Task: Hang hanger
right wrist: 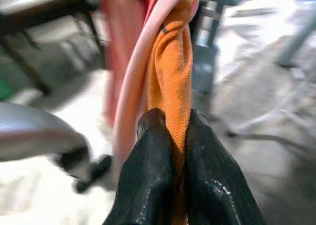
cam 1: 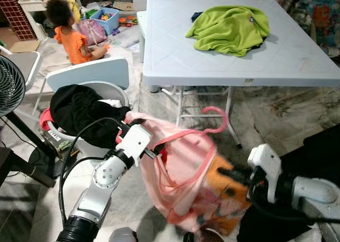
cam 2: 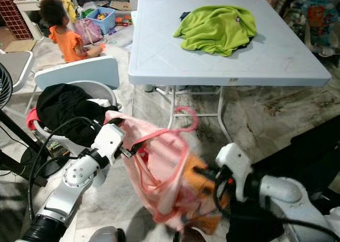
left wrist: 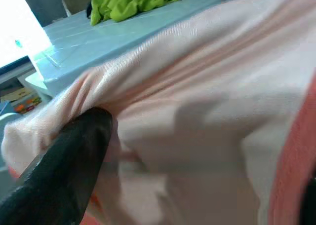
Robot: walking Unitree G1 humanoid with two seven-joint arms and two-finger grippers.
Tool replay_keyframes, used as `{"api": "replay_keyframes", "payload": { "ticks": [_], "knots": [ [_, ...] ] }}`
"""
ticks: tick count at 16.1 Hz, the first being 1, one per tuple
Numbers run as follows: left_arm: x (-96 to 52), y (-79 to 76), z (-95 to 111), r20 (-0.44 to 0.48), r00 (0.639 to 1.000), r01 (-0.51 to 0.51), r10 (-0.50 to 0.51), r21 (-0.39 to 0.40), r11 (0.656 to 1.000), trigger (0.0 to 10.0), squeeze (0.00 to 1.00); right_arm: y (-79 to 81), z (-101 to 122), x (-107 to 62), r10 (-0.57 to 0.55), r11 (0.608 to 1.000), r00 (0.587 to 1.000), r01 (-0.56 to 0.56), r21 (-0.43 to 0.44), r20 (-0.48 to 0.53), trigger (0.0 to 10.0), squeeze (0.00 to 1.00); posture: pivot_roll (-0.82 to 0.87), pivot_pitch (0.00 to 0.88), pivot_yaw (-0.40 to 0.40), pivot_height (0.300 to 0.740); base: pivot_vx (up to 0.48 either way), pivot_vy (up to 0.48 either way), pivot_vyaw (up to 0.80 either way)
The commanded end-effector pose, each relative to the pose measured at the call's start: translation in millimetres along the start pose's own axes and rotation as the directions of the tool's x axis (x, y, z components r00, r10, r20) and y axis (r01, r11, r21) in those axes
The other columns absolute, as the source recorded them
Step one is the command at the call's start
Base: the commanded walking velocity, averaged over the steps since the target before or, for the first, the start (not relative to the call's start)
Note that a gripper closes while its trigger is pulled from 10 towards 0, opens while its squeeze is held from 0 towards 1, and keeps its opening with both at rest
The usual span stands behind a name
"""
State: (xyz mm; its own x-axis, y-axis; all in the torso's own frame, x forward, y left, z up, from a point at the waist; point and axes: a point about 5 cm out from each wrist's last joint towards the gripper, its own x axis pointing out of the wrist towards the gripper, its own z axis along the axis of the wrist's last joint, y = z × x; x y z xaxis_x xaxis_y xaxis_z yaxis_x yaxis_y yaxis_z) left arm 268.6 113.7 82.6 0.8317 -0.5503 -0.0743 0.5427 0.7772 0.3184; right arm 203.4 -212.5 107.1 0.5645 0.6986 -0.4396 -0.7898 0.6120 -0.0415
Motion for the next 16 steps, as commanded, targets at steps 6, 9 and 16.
{"api": "replay_keyframes", "payload": {
  "ticks": [6, 9, 16],
  "knots": [
    [-12.2, 35.2, -11, -0.056, 0.982, -0.18, 0.183, 0.048, 0.982, 10.0, 0.0, -0.9, 17, 9.1, -0.126, 0.991, 0.988, 0.12, 0.058, 0.095, 10.0, 0.0, -0.08, 0.044, -0.032, 0.74, 0.0, 0.0, 0.0],
    [-9.9, 38.8, -9, -0.04, 0.979, -0.198, 0.201, 0.056, 0.978, 10.0, 0.0, 10.1, 29, 22.2, -0.107, 0.994, 0.985, 0.104, 0.026, 0.134, 10.0, 0.0, -0.09, 0.04, -0.033, 0.74, 0.0, 0.0, 0.0],
    [0.0, 29.4, -7, -0.023, 0.986, -0.165, 0.168, 0.091, 0.982, 10.0, 0.0, 41.3, 62, 42.9, 0.026, 0.997, 0.969, -0.044, 0.067, 0.247, 10.0, 0.0, -0.09, 0.033, -0.041, 0.74, 0.0, 0.0, 0.0]
  ]
}}
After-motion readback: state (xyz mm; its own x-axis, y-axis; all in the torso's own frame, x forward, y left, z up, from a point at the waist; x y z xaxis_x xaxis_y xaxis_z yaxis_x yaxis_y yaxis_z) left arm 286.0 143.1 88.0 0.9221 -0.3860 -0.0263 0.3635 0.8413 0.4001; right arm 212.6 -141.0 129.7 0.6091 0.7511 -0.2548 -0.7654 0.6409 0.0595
